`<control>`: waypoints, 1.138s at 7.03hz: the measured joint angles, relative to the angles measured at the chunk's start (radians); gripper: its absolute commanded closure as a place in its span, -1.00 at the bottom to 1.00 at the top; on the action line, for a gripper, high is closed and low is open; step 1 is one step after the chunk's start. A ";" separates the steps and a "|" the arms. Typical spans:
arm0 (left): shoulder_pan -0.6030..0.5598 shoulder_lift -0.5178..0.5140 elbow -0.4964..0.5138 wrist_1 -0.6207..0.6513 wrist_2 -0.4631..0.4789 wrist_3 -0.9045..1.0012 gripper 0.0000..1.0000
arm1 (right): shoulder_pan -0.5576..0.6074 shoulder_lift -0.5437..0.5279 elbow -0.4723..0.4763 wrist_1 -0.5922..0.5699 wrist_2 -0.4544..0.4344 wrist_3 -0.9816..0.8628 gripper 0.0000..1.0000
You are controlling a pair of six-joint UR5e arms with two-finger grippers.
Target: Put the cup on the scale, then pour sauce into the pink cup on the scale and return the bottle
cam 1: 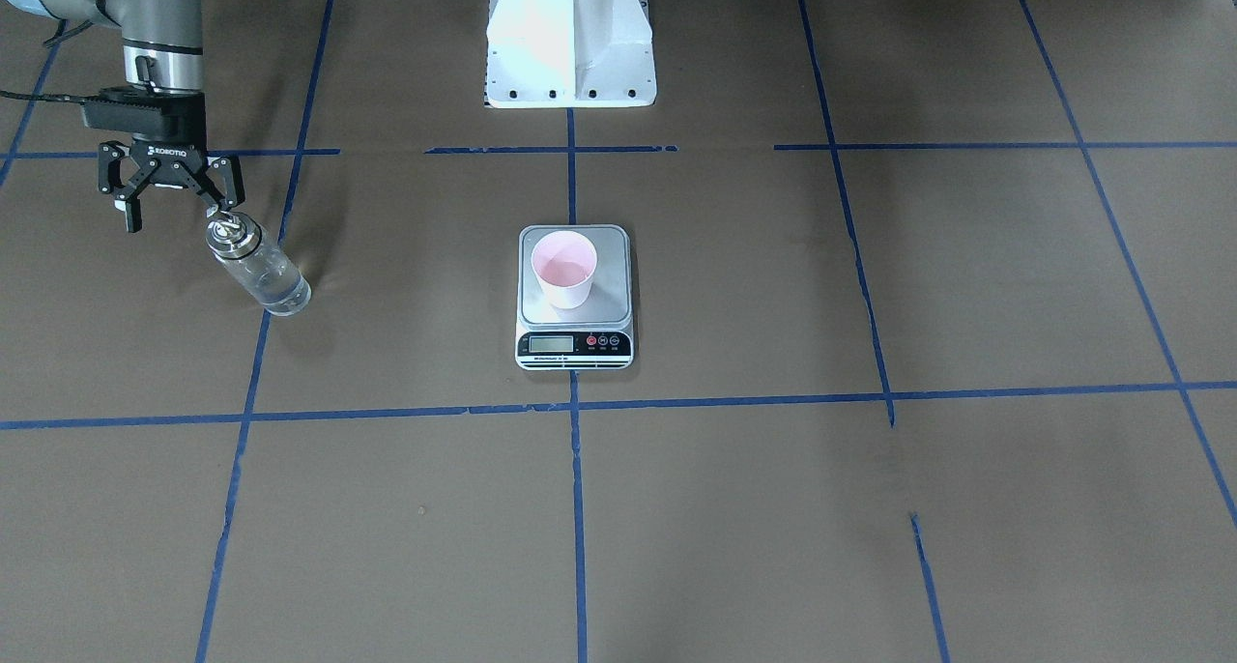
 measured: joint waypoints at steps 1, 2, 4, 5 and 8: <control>0.000 0.000 0.000 0.000 0.000 0.000 -1.00 | 0.070 0.002 -0.004 0.026 0.066 -0.092 -1.00; 0.000 0.000 0.000 0.000 0.000 0.000 -1.00 | 0.180 0.005 -0.008 0.057 0.165 -0.211 -1.00; 0.000 0.000 0.000 0.000 0.000 0.000 -1.00 | 0.468 0.009 -0.013 0.077 0.443 -0.485 -1.00; 0.000 0.000 0.000 0.000 0.000 0.000 -1.00 | 0.627 0.007 -0.021 0.078 0.617 -0.637 -1.00; 0.001 -0.002 0.001 0.000 -0.019 0.000 -1.00 | 1.067 0.020 -0.082 -0.053 1.108 -1.049 -1.00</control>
